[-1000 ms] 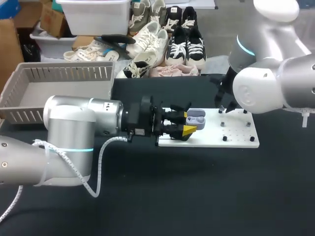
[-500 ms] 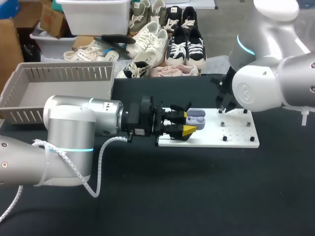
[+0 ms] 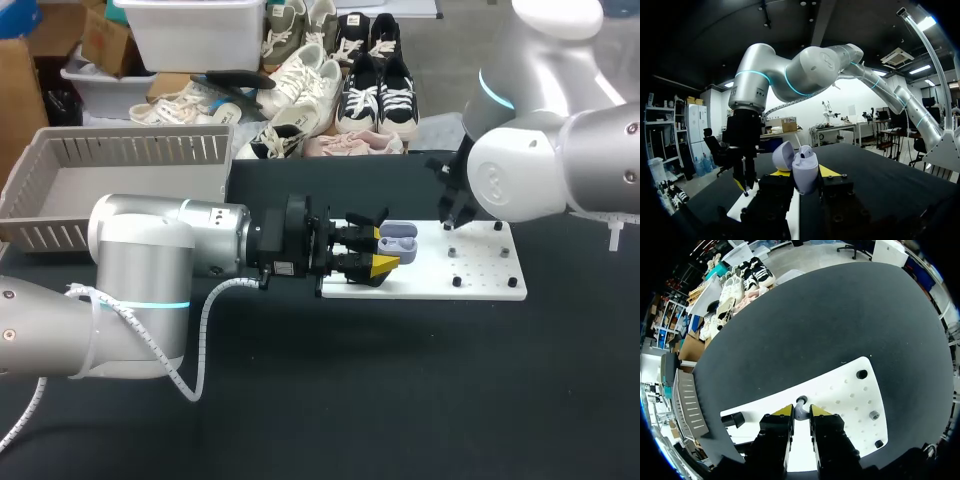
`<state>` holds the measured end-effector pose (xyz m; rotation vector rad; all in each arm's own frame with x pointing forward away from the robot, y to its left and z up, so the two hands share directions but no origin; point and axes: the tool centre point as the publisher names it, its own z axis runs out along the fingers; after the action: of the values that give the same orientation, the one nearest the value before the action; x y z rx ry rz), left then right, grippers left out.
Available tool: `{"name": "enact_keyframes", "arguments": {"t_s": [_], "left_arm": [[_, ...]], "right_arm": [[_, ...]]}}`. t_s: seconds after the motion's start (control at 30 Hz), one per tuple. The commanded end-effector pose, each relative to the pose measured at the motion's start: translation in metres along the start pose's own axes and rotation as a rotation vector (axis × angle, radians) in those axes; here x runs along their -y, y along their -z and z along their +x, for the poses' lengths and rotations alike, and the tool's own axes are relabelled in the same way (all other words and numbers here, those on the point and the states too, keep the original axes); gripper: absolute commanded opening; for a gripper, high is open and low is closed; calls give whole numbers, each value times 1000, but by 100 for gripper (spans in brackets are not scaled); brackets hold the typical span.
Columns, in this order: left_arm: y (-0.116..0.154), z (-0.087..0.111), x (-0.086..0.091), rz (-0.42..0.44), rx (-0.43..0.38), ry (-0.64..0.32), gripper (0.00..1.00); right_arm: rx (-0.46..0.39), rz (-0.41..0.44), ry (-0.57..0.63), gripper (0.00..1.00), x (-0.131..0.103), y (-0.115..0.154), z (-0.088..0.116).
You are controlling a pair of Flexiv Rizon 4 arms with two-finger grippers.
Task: Pick up each earbud case from the left stands, insert the matching earbuds, close the lid, and place the case in the box.
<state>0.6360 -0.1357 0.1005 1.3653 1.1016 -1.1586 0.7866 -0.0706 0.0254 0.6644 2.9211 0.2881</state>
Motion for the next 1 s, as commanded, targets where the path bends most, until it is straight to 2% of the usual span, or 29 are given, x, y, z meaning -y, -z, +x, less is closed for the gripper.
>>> {"name": "enact_keyframes", "arguments": {"t_s": [0.03,0.47,0.67,0.8,1.0], "left_arm": [[0,0,1,-2,-1,0,0],[0,0,1,-2,-1,0,0],[0,0,1,-2,-1,0,0],[0,0,1,-2,-1,0,0],[0,0,1,-2,-1,0,0]], "right_arm": [[-1,3,-2,0,0,2,3],[18,-16,-4,0,2,18,6],[25,-24,-8,0,6,34,9],[10,-34,3,0,9,51,13],[-59,-49,68,0,12,76,21]]}}
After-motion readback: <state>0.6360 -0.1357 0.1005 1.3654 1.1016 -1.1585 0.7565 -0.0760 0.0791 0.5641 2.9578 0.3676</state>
